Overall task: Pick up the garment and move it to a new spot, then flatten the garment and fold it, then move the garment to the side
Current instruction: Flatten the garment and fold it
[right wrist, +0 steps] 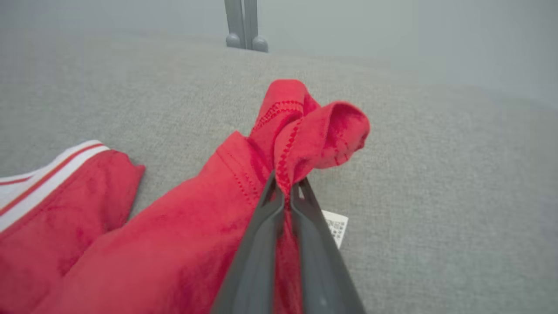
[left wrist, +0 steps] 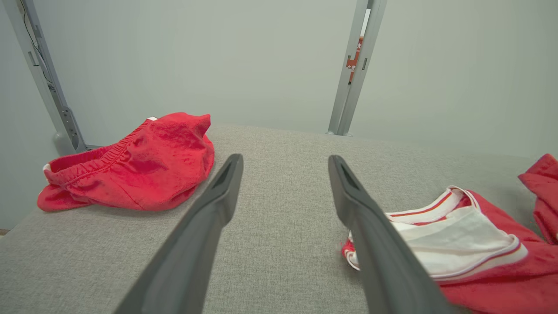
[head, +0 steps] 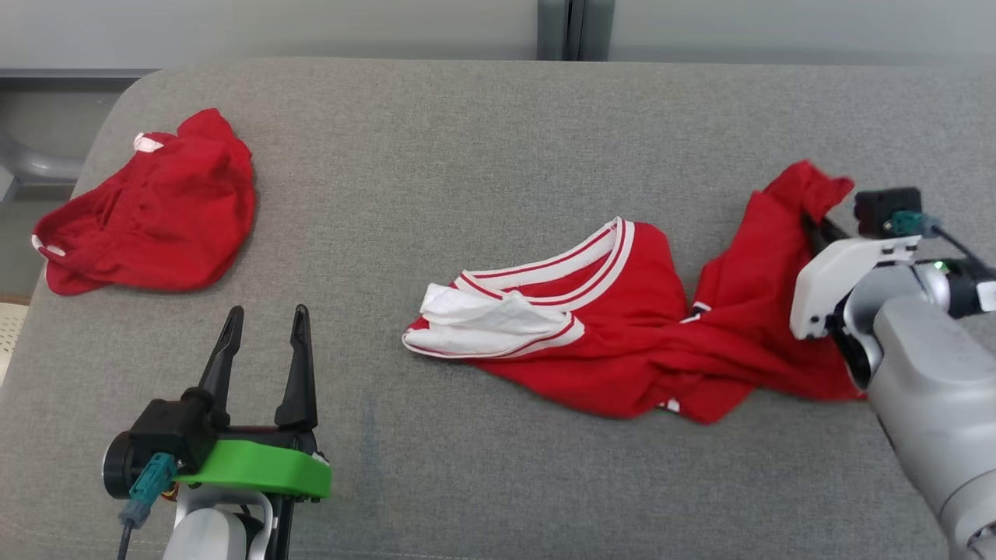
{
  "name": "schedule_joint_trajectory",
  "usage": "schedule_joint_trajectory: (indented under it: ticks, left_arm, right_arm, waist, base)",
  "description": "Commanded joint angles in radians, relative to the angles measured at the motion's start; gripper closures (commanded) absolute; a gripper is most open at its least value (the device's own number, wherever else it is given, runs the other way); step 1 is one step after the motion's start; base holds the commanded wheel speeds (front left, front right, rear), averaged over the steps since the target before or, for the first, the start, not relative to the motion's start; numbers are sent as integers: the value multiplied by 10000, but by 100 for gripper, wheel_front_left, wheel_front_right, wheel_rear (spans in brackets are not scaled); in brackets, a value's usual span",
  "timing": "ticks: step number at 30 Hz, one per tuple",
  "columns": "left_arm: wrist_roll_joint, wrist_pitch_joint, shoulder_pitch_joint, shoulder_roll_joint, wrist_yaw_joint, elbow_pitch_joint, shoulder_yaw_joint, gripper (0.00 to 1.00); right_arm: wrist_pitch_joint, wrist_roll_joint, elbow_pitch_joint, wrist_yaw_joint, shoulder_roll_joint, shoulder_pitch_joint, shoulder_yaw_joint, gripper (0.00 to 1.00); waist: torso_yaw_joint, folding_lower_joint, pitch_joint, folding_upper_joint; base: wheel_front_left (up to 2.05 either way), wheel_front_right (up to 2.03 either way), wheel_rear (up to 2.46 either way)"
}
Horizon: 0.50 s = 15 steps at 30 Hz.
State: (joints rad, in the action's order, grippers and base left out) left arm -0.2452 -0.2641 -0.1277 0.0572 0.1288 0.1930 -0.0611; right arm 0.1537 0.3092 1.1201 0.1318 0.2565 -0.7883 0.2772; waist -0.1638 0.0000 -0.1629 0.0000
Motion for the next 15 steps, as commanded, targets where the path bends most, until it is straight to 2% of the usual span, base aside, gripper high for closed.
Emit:
schedule_joint_trajectory:
  ticks: [1,4,5,6,11,15]
  left_arm:
    - [-6,-5,-58,16,35,2,49,0]
    - [9,-5,32,7,35,10,59,0]
    - [10,-5,55,4,35,13,68,0]
    - [13,-5,85,1,35,19,75,0]
    - [72,-5,216,-4,36,41,141,0]
    - [118,-5,382,52,36,32,264,0]
  right_arm:
    - [332,-136,128,-21,146,-218,-118,100]
    - [606,-252,443,-20,34,-420,-194,100]
    - [607,-255,532,-20,-13,-420,-147,73]
    - [633,-212,608,-20,-33,-420,-130,0]
    - [1027,-237,423,-20,70,-330,-149,0]
    - [1120,18,-505,-20,83,47,-502,0]
  waist:
    - [-18,0,43,0]
    - [-40,0,113,0]
    - [-39,0,133,0]
    - [-31,0,165,0]
    - [104,0,372,0]
    - [314,0,622,0]
  base:
    - [0,0,0]
    - [0,0,0]
    - [0,0,0]
    - [0,0,0]
    - [0,0,0]
    - [0,0,0]
